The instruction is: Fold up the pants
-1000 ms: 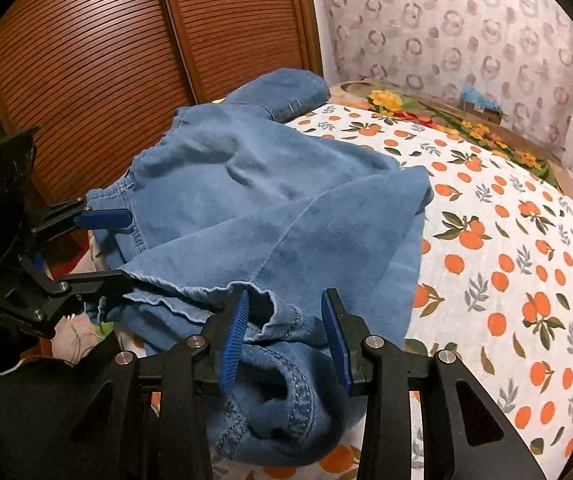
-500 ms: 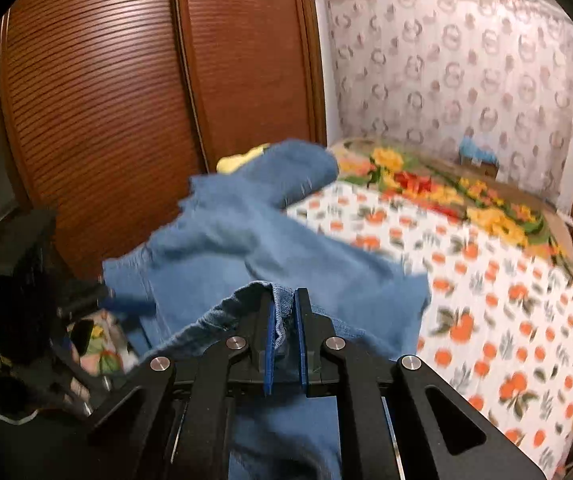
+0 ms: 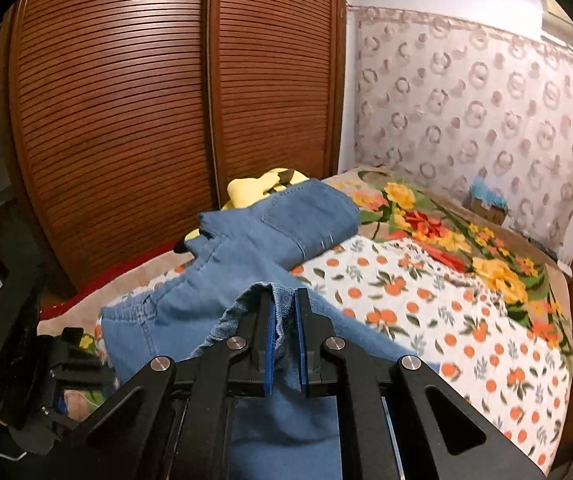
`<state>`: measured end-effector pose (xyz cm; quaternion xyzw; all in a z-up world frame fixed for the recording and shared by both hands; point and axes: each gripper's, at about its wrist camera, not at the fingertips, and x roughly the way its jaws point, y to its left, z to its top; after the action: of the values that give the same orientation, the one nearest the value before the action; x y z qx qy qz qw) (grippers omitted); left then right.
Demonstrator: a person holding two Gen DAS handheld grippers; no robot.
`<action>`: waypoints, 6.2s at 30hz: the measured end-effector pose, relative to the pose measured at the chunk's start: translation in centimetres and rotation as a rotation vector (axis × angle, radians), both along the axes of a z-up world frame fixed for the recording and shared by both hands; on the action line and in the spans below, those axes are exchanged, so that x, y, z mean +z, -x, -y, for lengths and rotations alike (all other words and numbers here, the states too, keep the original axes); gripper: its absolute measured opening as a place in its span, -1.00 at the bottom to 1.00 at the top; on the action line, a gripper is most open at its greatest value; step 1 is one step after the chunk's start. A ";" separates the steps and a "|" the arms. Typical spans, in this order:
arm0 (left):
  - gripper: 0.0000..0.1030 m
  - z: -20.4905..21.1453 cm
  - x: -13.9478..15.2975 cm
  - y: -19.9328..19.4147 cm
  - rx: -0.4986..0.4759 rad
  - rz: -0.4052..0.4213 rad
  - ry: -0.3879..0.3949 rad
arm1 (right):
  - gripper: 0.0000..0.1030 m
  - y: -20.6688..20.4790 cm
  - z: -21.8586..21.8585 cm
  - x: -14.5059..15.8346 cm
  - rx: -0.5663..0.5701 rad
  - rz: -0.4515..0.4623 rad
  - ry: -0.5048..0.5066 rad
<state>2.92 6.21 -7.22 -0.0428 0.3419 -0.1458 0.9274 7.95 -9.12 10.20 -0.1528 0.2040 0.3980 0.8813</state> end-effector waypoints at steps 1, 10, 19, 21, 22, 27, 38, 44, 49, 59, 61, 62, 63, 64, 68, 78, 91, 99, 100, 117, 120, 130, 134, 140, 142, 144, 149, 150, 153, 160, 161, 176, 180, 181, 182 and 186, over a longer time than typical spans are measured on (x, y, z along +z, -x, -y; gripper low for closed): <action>-0.87 -0.2 0.3 0.0 0.006 0.010 -0.003 | -0.83 -0.2 -0.4 0.1 0.002 0.005 0.005; -0.95 -5.4 3.4 0.4 0.111 0.083 -0.007 | -0.83 -3.3 -5.8 1.4 0.074 0.036 0.021; -0.95 -8.7 1.7 -1.0 0.178 0.018 -0.049 | -0.83 -7.1 -9.8 -1.9 0.087 -0.027 0.041; -0.95 -8.9 1.2 -1.2 0.184 0.005 -0.055 | -0.83 -7.8 -10.2 -2.4 0.081 -0.049 0.045; -0.95 -9.0 1.0 -1.3 0.185 0.000 -0.058 | -0.83 -8.3 -10.4 -2.6 0.079 -0.062 0.045; -0.95 -9.1 0.0 -1.9 0.194 -0.032 -0.058 | -0.48 -10.2 -11.0 -3.4 0.064 -0.146 0.058; -0.64 -9.8 -0.1 -2.0 0.240 -0.056 -0.066 | 0.02 -8.8 -6.0 -2.4 0.061 -0.142 -0.039; -0.10 -10.9 1.3 -1.0 0.273 -0.003 -0.039 | 0.02 -7.7 -0.2 -4.0 -0.050 -0.095 -0.019; -0.10 -10.5 1.6 -2.0 0.260 0.011 -0.024 | 0.02 -8.9 4.0 -6.1 -0.154 -0.131 -0.007; -0.10 -8.8 2.2 -9.2 0.198 -0.026 -0.074 | 0.02 -11.6 6.4 -9.0 -0.282 -0.229 0.006; -0.10 -8.8 2.2 -10.8 0.201 -0.040 -0.098 | 0.02 -12.1 6.4 -9.4 -0.291 -0.236 0.018; -0.10 -8.9 2.3 -11.8 0.203 -0.052 -0.110 | 0.02 -12.2 6.3 -9.6 -0.292 -0.238 0.023; -0.10 -8.9 2.3 -12.5 0.206 -0.063 -0.119 | 0.02 -12.5 6.2 -9.8 -0.292 -0.245 0.029; -0.10 -8.8 2.3 -12.9 0.207 -0.070 -0.126 | 0.02 -12.7 6.1 -10.0 -0.293 -0.253 0.033; -0.60 -8.8 1.5 -14.7 0.201 -0.112 -0.179 | 0.02 -13.2 6.2 -10.3 -0.291 -0.261 0.016; -0.92 -11.6 4.6 -13.8 0.279 -0.026 -0.224 | 0.02 -11.9 7.0 -10.2 -0.267 -0.249 -0.011; 0.41 -9.3 3.8 -9.9 0.227 0.012 -0.198 | 0.02 -9.6 6.9 -10.9 -0.234 -0.270 -0.001; 0.41 -6.9 2.5 -7.2 0.193 0.019 -0.144 | 0.02 -9.1 7.3 -11.4 -0.247 -0.313 0.002; 0.41 -6.6 2.4 -6.9 0.190 0.018 -0.140 | 0.02 -8.8 7.3 -11.4 -0.246 -0.316 0.000; 0.41 -3.8 0.4 -6.3 0.156 -0.009 -0.143 | 0.02 -7.0 7.0 -12.8 -0.243 -0.322 0.017; 0.41 -3.7 0.4 -6.3 0.154 -0.011 -0.144 | 0.02 -6.8 6.8 -12.9 -0.236 -0.306 0.032; 0.41 -3.8 0.4 -6.3 0.155 -0.011 -0.145 | -0.93 -5.5 6.4 -10.7 -0.191 -0.216 -0.004; 0.41 -3.4 0.7 -6.5 0.146 -0.002 -0.144 | -0.93 -5.2 7.2 -8.4 -0.194 -0.167 -0.039; 0.41 -1.7 2.2 -7.3 0.108 0.036 -0.154 | -0.94 -5.5 8.9 -6.7 -0.237 -0.108 -0.031; 0.41 -0.9 2.6 -7.8 0.093 0.042 -0.156 | -0.94 -5.7 10.2 -6.1 -0.265 -0.100 -0.026; 0.41 -0.2 2.8 -8.2 0.080 0.047 -0.158 | -0.94 -5.7 11.7 -5.6 -0.303 -0.088 -0.016; 0.41 1.7 2.9 -9.3 0.040 0.040 -0.146 | -0.93 -6.6 16.8 -5.4 -0.447 -0.082 0.018; 0.41 2.2 2.8 -9.5 0.028 0.038 -0.142 | -0.93 -7.1 18.1 -5.6 -0.479 -0.101 0.009; 0.41 3.6 2.5 -10.0 0.006 0.029 -0.134 | -0.91 -8.3 21.6 -7.1 -0.526 -0.182 -0.031; 0.41 7.4 2.2 -11.0 -0.043 0.017 -0.134 | -0.35 -6.5 24.6 -8.7 -0.568 -0.239 -0.089; 0.41 8.1 2.1 -11.2 -0.050 0.015 -0.136 | -0.18 -5.8 24.7 -8.8 -0.562 -0.243 -0.097; 0.41 11.9 -1.5 -11.2 -0.095 -0.057 -0.187 | 0.16 -2.4 27.1 -10.9 -0.549 -0.351 -0.148; 0.41 11.6 -1.9 -11.3 -0.092 -0.067 -0.167 | 0.16 -2.8 26.4 -11.1 -0.535 -0.365 -0.152; 0.41 11.6 -2.0 -11.2 -0.091 -0.067 -0.165 | 0.16 -2.7 26.4 -11.1 -0.536 -0.361 -0.154; 0.41 11.6 -2.1 -11.2 -0.091 -0.068 -0.164 | 0.16 -2.7 26.4 -11.1 -0.531 -0.363 -0.157; 0.42 11.6 -2.3 -11.3 -0.091 -0.072 -0.154 | 0.16 -2.7 26.1 -11.2 -0.512 -0.369 -0.157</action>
<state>14.25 -5.35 -9.50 0.0391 0.3866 -0.1596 0.9075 10.70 -35.21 -0.99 0.0468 0.3606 0.1990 0.9100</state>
